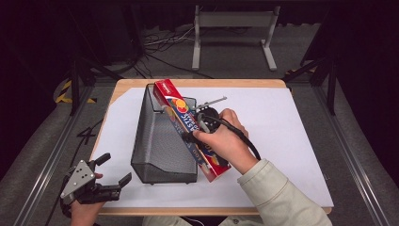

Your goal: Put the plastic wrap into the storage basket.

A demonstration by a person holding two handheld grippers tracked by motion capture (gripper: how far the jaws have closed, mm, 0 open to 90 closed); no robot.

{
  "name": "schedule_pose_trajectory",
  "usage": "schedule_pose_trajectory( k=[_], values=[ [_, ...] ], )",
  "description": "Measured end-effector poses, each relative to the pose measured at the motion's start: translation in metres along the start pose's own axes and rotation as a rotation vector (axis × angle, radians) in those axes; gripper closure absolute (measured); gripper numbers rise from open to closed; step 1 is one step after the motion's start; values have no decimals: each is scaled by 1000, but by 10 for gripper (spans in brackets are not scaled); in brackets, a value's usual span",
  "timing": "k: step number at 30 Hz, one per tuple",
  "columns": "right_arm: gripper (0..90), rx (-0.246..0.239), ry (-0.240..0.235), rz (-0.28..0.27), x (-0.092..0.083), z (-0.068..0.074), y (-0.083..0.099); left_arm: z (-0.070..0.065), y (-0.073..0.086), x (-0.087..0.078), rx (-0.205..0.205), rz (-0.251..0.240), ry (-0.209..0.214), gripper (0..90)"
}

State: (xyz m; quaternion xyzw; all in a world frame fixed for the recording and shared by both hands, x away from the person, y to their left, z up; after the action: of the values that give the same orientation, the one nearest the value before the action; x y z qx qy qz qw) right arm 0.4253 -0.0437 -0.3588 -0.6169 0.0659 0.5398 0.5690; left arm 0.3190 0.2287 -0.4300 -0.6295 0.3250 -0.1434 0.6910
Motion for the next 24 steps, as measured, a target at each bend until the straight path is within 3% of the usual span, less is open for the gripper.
schedule_pose_trajectory(
  k=[8, 24],
  values=[
    [391, 40, 12, 40, 22, 5, 1, 0, 0, -1, -2, 0, -2, 25],
    [388, 83, 27, 105, 44, 10, 4, 1, 1, 0, -1, 6, -5, 25]
  ],
)
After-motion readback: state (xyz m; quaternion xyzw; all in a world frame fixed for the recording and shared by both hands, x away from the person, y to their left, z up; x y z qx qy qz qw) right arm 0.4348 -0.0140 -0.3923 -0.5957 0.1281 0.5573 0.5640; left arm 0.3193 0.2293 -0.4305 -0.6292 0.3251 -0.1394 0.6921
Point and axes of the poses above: each handheld gripper's, and its own axes: x roughly forward along the jaws, y roughly out of its underside, z roughly to its left, the point moved 6 cm from there along x, roughly forward along the jaws, and after that the axes turned 2 degrees about -y, right-handed, at the moved point
